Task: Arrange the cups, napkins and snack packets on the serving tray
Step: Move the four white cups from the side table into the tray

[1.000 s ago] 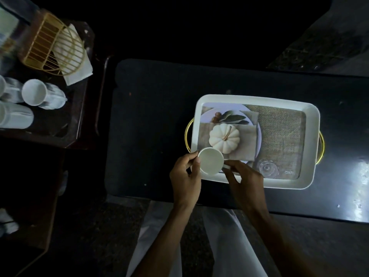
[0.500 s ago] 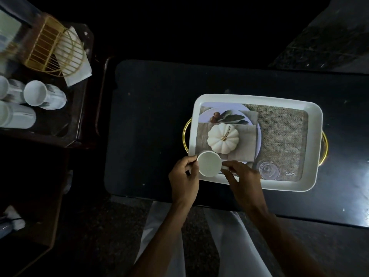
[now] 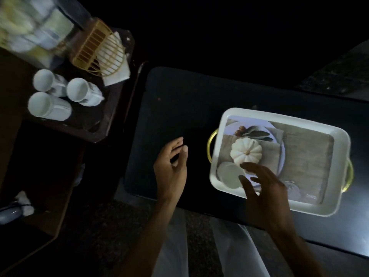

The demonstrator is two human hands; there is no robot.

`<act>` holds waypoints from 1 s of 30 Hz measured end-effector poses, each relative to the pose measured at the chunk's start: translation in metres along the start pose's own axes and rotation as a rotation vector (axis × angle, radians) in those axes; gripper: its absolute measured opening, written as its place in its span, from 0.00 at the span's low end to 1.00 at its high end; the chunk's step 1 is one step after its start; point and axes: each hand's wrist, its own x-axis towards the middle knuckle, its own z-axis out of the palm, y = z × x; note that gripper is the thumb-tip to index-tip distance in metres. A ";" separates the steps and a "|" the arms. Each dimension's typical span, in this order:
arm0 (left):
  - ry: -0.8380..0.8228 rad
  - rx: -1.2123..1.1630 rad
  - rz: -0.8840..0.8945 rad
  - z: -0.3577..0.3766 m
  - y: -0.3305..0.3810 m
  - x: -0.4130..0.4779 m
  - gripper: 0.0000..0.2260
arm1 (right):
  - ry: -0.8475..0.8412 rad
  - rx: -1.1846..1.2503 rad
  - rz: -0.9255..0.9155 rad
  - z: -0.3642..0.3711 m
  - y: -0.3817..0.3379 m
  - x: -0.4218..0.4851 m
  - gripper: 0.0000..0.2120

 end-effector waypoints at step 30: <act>0.201 0.012 0.074 -0.208 0.029 0.197 0.18 | -0.176 0.253 -0.146 0.256 -0.259 0.171 0.17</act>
